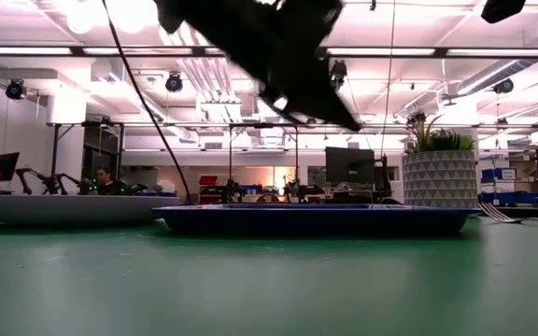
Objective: Pick and place plate/cup/fork/spoon on tray
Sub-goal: Put the green spoon on the blue serving tray
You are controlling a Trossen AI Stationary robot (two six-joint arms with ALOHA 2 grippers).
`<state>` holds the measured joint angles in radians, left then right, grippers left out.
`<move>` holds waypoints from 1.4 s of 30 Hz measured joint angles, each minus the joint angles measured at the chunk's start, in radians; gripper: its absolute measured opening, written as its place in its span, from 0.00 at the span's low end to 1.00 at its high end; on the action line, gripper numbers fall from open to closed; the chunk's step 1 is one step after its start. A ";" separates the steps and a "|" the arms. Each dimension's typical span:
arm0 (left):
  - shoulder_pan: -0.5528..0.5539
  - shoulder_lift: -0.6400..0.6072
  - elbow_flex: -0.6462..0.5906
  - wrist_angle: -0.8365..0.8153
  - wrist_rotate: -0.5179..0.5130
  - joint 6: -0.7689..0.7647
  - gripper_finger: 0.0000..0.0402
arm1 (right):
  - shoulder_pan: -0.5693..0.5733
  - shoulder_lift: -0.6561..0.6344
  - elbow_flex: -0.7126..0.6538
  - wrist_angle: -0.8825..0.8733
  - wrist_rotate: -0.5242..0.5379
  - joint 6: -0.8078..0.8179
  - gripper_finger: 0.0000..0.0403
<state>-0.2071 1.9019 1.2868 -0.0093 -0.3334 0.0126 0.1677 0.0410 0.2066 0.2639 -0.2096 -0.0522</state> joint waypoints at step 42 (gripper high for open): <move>0.127 -0.023 -0.280 0.193 0.109 -0.163 0.01 | 0.000 0.000 0.000 -0.021 0.000 -0.010 0.02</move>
<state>-0.0803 1.8786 1.0069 0.1837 -0.2245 -0.1501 0.1678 0.0414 0.2066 0.2432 -0.2092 -0.0624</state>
